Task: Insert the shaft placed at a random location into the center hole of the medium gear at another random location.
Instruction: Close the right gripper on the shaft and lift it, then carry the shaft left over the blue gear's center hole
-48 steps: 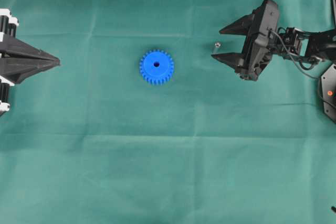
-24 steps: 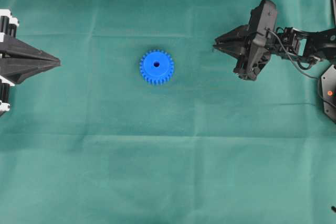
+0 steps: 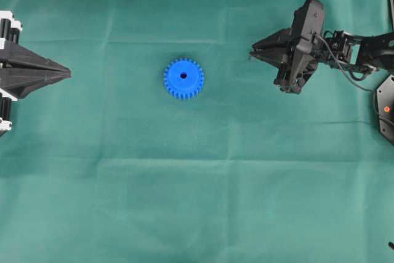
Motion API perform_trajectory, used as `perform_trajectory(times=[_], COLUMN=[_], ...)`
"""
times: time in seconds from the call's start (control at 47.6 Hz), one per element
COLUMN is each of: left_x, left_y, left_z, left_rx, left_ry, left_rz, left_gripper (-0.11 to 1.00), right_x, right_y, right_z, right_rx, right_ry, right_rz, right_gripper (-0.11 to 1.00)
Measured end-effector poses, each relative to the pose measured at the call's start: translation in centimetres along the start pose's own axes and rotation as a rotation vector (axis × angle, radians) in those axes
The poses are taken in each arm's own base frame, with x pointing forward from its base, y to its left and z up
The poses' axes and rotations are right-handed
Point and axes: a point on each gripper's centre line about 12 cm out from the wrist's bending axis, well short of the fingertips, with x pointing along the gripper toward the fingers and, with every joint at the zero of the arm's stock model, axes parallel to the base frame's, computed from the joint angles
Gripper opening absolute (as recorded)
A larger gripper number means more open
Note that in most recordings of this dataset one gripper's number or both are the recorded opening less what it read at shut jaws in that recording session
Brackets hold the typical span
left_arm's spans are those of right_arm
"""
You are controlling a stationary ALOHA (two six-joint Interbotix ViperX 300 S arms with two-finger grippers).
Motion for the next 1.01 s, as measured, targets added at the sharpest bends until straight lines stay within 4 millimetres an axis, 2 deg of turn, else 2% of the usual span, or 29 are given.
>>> perform_trajectory(times=[0.378, 0.504, 0.777, 1.009], left_x=[0.0, 0.0, 0.0, 0.0], left_y=[0.0, 0.0, 0.0, 0.0], left_z=[0.0, 0.0, 0.0, 0.0], left_rx=[-0.002, 0.000, -0.006, -0.006], left_ry=[0.000, 0.002, 0.000, 0.002], left_rz=[0.000, 0.000, 0.000, 0.000], left_gripper=[0.00, 0.00, 0.00, 0.00], right_x=[-2.8, -3.4, -3.2, -1.3], right_y=[0.4, 0.8, 0.9, 1.8], right_z=[4.7, 5.2, 5.3, 6.2], right_rx=[-0.003, -0.010, -0.002, 0.000], right_ry=[-0.041, -0.043, -0.035, -0.024], right_rz=[0.013, 0.027, 0.027, 0.048], right_gripper=[0.13, 0.13, 0.13, 0.13])
